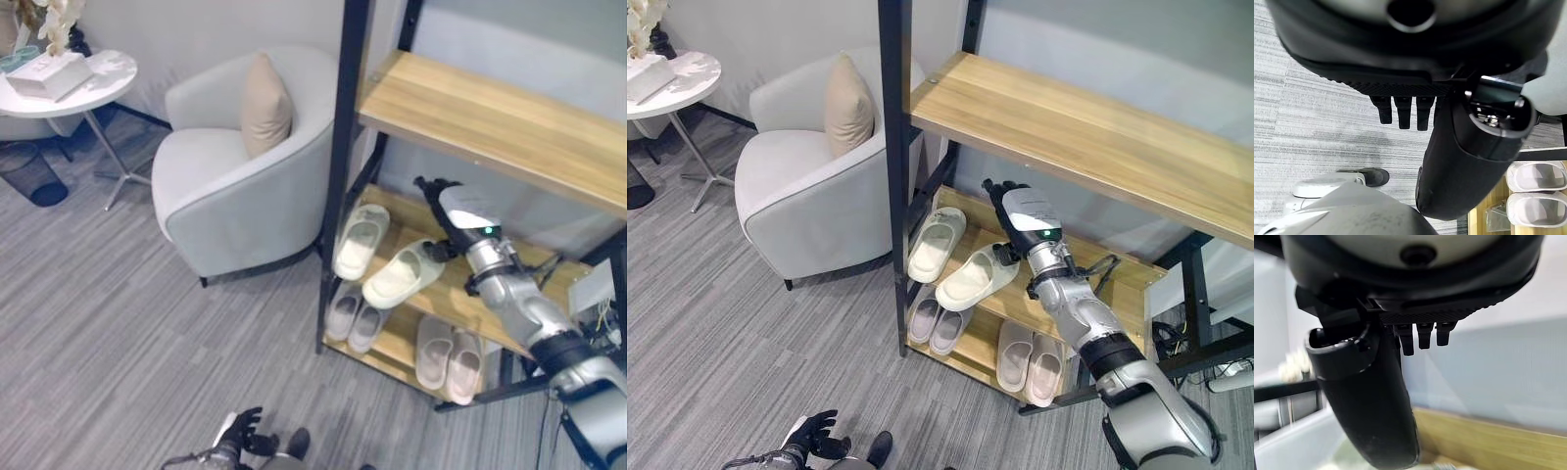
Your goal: Arrange the slippers neatly on the shoe rack.
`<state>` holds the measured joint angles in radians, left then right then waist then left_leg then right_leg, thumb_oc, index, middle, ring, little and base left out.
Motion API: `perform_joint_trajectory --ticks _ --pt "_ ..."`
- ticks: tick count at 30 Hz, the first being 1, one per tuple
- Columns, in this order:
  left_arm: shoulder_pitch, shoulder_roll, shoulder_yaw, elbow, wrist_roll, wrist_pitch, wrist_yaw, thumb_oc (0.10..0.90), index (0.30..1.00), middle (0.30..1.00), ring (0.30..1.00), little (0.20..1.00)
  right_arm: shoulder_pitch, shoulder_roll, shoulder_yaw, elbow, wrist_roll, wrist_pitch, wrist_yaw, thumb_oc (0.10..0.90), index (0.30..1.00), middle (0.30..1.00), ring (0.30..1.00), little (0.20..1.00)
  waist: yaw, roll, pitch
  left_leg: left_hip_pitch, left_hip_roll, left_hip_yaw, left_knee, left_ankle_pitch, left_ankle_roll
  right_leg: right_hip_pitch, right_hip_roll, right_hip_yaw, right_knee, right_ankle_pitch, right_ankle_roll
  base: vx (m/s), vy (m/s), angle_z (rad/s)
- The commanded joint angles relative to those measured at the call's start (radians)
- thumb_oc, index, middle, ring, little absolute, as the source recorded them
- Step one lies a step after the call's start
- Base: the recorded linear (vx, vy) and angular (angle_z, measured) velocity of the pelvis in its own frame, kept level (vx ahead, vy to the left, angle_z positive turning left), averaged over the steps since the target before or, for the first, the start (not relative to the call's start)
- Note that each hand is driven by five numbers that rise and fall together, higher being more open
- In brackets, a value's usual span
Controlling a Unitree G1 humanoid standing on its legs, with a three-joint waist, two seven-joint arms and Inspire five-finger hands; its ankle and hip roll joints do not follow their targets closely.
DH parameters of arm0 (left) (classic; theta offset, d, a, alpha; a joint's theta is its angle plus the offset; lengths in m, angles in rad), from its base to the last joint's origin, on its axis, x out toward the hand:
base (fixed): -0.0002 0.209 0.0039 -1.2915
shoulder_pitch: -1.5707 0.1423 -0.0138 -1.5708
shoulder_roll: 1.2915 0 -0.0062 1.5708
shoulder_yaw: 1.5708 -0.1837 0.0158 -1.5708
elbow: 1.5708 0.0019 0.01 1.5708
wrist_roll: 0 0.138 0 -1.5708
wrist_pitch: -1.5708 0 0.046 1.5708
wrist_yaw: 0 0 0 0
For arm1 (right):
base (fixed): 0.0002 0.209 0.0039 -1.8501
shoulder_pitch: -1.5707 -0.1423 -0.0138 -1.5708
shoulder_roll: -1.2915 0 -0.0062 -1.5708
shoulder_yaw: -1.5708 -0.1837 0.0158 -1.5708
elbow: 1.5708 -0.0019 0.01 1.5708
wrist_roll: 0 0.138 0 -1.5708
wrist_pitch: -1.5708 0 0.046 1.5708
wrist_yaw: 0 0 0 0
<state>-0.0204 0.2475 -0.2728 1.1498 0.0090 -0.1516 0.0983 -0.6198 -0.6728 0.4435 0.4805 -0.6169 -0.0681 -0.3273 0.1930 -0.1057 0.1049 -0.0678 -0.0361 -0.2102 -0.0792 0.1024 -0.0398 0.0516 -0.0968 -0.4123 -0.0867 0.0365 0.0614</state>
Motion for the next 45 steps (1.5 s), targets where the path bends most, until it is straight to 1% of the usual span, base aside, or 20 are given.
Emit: perform_joint_trajectory --ticks 1,3,5,6,8,9,11,12,15,16,23,32,39,45 --pt "0.06 -0.096 -0.079 0.093 0.031 0.005 -0.004 0.8 0.9 0.9 0.9 0.9 0.011 -0.002 -0.141 -0.148 0.112 -0.034 -0.089 0.8 0.9 0.9 0.9 0.9 -0.002 0.011 -0.064 0.034 0.057 0.111 -0.008 -0.073 -0.049 0.03 -0.035 0.039 0.003 -0.031 0.082 0.0 0.006 -0.06" --pt "0.061 -0.096 -0.078 0.094 0.031 0.007 -0.003 0.8 0.9 0.9 0.9 0.9 0.041 0.013 -0.163 -0.185 0.134 -0.037 -0.08 0.8 0.9 0.9 0.9 0.9 -0.003 0.011 -0.065 0.035 0.057 0.114 -0.008 -0.074 -0.049 0.031 -0.035 0.04 0.003 -0.032 0.082 0.0 0.004 -0.07" --pt "0.058 -0.099 -0.077 0.097 0.031 0.01 0.0 0.8 0.9 0.9 0.9 0.9 0.091 0.065 -0.2 -0.238 0.218 -0.058 -0.078 0.8 0.9 0.9 0.9 0.9 -0.008 0.015 -0.064 0.036 0.057 0.115 -0.008 -0.074 -0.048 0.032 -0.036 0.042 0.004 -0.031 0.08 0.0 0.0 -0.07" --pt "0.054 -0.105 -0.074 0.101 0.035 0.015 0.001 0.8 0.9 0.9 0.9 0.9 0.138 0.116 -0.223 -0.281 0.285 -0.074 -0.074 0.8 0.9 0.9 0.9 0.9 -0.015 0.022 -0.063 0.039 0.057 0.119 -0.008 -0.075 -0.046 0.032 -0.038 0.043 0.005 -0.031 0.08 0.0 -0.002 -0.05" --pt "0.056 -0.103 -0.076 0.101 0.036 0.015 0.001 0.8 0.9 0.9 0.9 0.9 0.144 0.117 -0.227 -0.288 0.286 -0.071 -0.071 0.8 0.9 0.9 0.9 0.9 -0.013 0.02 -0.064 0.039 0.057 0.119 -0.008 -0.076 -0.046 0.032 -0.038 0.043 0.005 -0.031 0.08 0.0 -0.003 -0.03" --pt "0.053 -0.106 -0.065 0.107 0.037 0.02 0.004 0.8 0.9 0.9 0.9 0.9 0.195 0.16 -0.242 -0.333 0.342 -0.088 -0.061 0.8 0.9 0.9 0.9 0.9 -0.022 0.026 -0.063 0.041 0.057 0.125 -0.008 -0.077 -0.045 0.033 -0.039 0.047 0.005 -0.031 0.08 0.0 -0.004 -0.04" --pt "0.053 -0.107 -0.057 0.106 0.038 0.024 0.008 0.8 0.9 0.9 0.9 0.9 0.242 0.192 -0.25 -0.373 0.384 -0.097 -0.042 0.8 0.9 0.9 0.9 0.9 -0.027 0.03 -0.063 0.044 0.058 0.13 -0.008 -0.077 -0.044 0.031 -0.04 0.05 0.007 -0.03 0.079 0.0 -0.006 -0.08" --pt "0.052 -0.107 -0.051 0.104 0.038 0.027 0.01 0.8 0.9 0.9 0.9 0.9 0.282 0.218 -0.248 -0.405 0.426 -0.106 -0.02 0.8 0.9 0.9 0.9 0.9 -0.031 0.034 -0.062 0.046 0.058 0.135 -0.008 -0.077 -0.043 0.03 -0.04 0.055 0.007 -0.029 0.079 0.0 -0.004 -0.11" --pt "0.052 -0.107 -0.049 0.102 0.037 0.027 0.012 0.8 0.9 0.9 0.9 0.9 0.306 0.233 -0.248 -0.419 0.442 -0.106 -0.015 0.8 0.9 0.9 0.9 0.9 -0.033 0.036 -0.062 0.048 0.058 0.139 -0.008 -0.078 -0.043 0.029 -0.041 0.057 0.006 -0.028 0.08 0.01 0.0 -0.11" --pt "0.051 -0.108 -0.047 0.1 0.033 0.029 0.015 0.8 0.9 0.9 0.9 0.9 0.342 0.264 -0.242 -0.438 0.484 -0.11 -0.003 0.8 0.9 0.9 0.9 0.9 -0.037 0.041 -0.061 0.048 0.058 0.142 -0.008 -0.077 -0.042 0.028 -0.041 0.06 0.006 -0.028 0.08 0.01 0.006 -0.09" --pt "0.051 -0.121 -0.053 0.089 0.034 0.031 0.043 0.8 0.9 0.9 0.9 0.9 0.428 0.334 -0.24 -0.476 0.497 -0.111 -0.024 0.8 0.9 0.9 0.9 0.9 -0.048 0.057 -0.052 0.048 0.057 0.146 -0.008 -0.078 -0.041 0.022 -0.041 0.065 0.007 -0.03 0.08 0.0 0.002 -0.04" --pt "0.059 -0.134 -0.063 0.083 0.041 0.029 0.062 0.8 0.9 0.9 0.9 0.9 0.465 0.351 -0.237 -0.445 0.478 -0.104 -0.051 0.8 0.9 0.9 0.9 0.9 -0.055 0.066 -0.041 0.042 0.053 0.145 -0.008 -0.079 -0.039 0.015 -0.044 0.062 0.009 -0.029 0.081 0.0 0.0 0.0" --pt "0.053 -0.143 -0.074 0.082 0.037 0.026 0.082 0.8 0.9 0.9 0.9 0.9 0.479 0.37 -0.252 -0.419 0.478 -0.106 -0.1 0.8 0.9 0.9 0.9 0.9 -0.059 0.076 -0.023 0.028 0.049 0.142 -0.008 -0.076 -0.038 0.003 -0.047 0.055 0.011 -0.029 0.081 0.0 0.0 0.0" --pt "0.048 -0.148 -0.077 0.086 0.036 0.029 0.09 0.8 0.9 0.9 0.9 0.9 0.488 0.378 -0.231 -0.413 0.486 -0.105 -0.094 0.8 0.9 0.9 0.9 0.9 -0.065 0.079 -0.017 0.025 0.047 0.143 -0.008 -0.076 -0.036 -0.002 -0.048 0.055 0.013 -0.027 0.082 0.0 0.0 0.0"
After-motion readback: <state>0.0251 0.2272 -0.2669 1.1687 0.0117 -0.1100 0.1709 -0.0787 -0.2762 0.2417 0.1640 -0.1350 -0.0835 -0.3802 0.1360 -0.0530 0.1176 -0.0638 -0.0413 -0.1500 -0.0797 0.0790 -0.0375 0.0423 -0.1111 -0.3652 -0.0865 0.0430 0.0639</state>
